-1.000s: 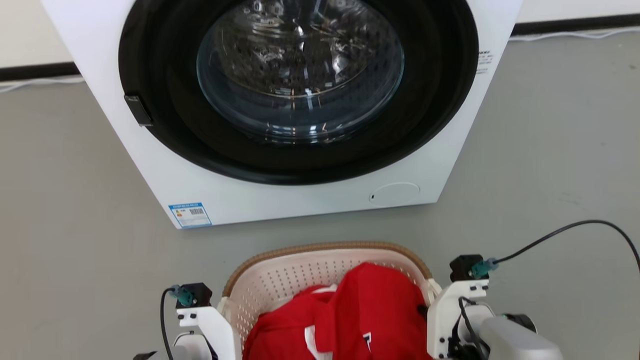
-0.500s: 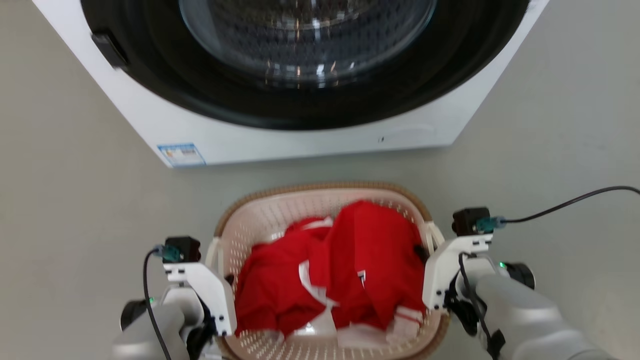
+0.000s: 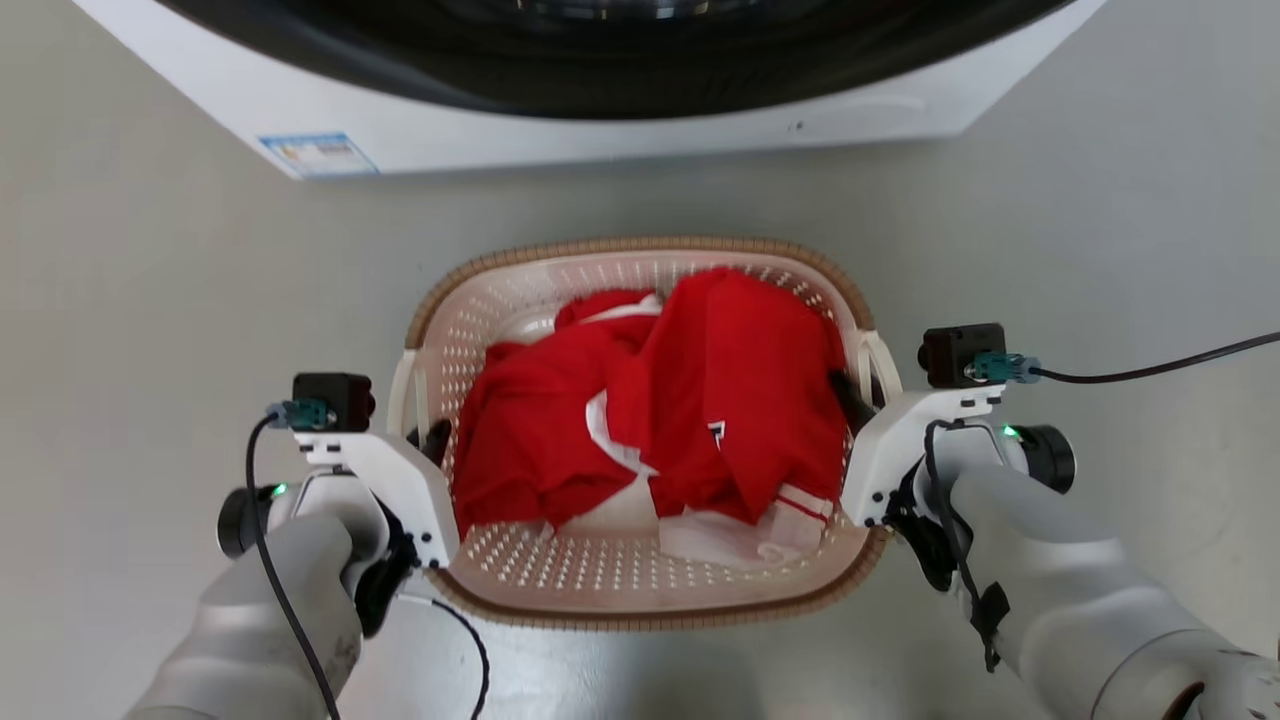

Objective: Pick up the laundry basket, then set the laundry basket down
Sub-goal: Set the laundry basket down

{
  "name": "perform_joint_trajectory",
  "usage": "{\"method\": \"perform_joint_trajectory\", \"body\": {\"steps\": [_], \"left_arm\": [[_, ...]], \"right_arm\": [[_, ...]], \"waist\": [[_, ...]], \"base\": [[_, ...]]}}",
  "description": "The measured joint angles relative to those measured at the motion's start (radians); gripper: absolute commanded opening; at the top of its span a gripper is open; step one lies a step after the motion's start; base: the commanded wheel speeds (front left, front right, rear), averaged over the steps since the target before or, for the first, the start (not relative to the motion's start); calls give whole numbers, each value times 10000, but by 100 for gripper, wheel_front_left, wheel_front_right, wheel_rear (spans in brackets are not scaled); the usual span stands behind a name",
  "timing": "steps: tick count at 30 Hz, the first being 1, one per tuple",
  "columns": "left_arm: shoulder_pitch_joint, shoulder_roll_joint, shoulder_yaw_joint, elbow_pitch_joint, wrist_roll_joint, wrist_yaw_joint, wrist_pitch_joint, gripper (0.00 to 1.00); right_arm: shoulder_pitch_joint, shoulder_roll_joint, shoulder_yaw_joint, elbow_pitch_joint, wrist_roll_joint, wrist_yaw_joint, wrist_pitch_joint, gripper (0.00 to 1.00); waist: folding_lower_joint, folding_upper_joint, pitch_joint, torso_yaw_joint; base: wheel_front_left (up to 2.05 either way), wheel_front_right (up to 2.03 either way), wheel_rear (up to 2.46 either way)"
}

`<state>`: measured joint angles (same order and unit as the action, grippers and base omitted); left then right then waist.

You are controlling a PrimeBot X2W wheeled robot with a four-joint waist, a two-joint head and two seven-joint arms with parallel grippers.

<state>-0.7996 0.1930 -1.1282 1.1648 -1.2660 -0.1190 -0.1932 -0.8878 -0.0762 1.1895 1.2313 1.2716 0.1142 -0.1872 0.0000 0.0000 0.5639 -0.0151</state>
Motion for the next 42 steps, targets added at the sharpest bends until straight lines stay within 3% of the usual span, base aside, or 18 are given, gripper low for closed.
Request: {"method": "perform_joint_trajectory", "body": {"steps": [14, 23, 34, 42], "left_arm": [[-880, 199, 222, -151, 174, -2, -522, 0], [-1374, 326, 909, -343, 639, -15, -535, 0], [-1373, 286, 1459, -343, 1197, -44, -541, 0], [-1373, 251, 1530, -314, 1344, -44, -546, 0]], "right_arm": [[-716, 48, -222, 84, -180, 6, -637, 0], [-1227, 56, -1214, 23, -1035, 10, -639, 0], [-1190, 58, -2102, -92, -1883, 13, -639, 0], [-1151, 44, -2171, -127, -1942, 13, -639, 0]], "waist": [[0, 0, 1772, 65], [0, 0, 2651, 77], [0, 0, 3056, 118], [0, 0, 3154, 144]], "base": [[0, 0, 0], [0, 0, 0], [0, 0, 0], [0, 0, 0]]}}
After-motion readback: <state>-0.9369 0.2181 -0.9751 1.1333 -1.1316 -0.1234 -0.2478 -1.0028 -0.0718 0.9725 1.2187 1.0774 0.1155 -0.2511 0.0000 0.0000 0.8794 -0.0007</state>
